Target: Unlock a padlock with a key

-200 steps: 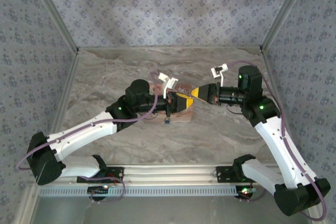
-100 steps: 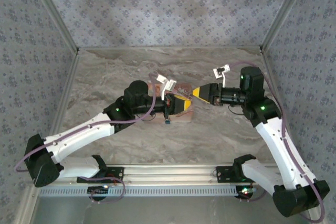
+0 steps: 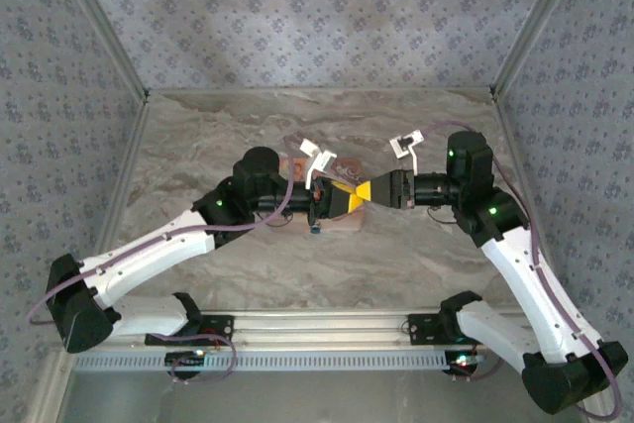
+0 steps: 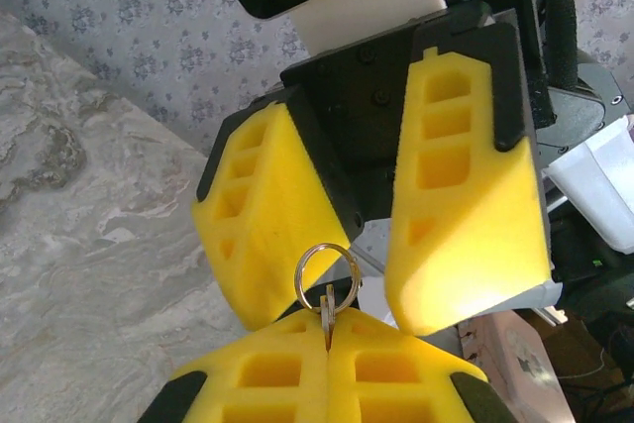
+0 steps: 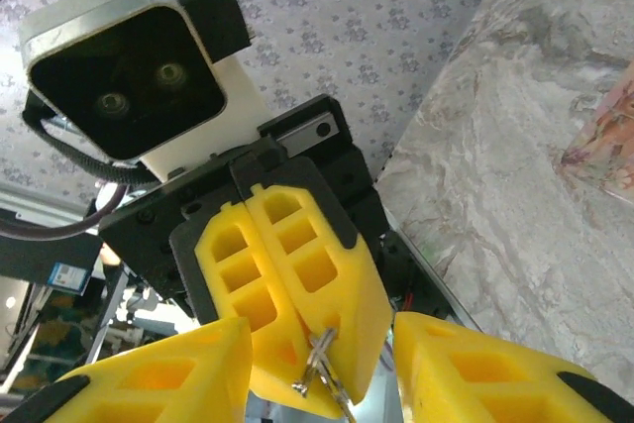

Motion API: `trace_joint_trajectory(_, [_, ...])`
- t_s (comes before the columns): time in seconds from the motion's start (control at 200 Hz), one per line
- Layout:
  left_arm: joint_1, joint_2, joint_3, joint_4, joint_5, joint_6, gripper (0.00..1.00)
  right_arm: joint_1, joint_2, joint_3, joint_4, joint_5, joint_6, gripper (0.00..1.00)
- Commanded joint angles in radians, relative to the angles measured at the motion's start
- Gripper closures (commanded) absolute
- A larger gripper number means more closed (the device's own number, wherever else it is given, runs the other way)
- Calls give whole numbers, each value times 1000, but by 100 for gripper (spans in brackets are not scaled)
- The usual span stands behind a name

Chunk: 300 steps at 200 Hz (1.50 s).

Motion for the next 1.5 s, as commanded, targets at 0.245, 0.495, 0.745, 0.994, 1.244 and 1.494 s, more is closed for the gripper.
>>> trace_joint_trajectory(0.245, [-6, 4, 40, 9, 35, 9, 100, 19, -10, -1, 7, -65, -25, 92])
trace_joint_trajectory(0.495, [-6, -2, 39, 13, 34, 11, 96, 21, -19, 20, -6, -39, -41, 100])
trace_joint_trajectory(0.745, [-6, -27, 8, 6, 12, 7, 74, -3, -24, 32, 37, -9, 0, 100])
trace_joint_trajectory(0.994, [-6, -29, -12, 1, 7, 7, 80, -20, -26, 32, 63, -2, 35, 100])
trace_joint_trajectory(1.244, [-5, -42, -34, -6, -18, 11, 84, -35, -29, 21, 103, -10, 69, 100])
trace_joint_trajectory(1.494, [0, -55, -52, -5, -28, 8, 94, -37, -37, 8, 124, -14, 90, 100])
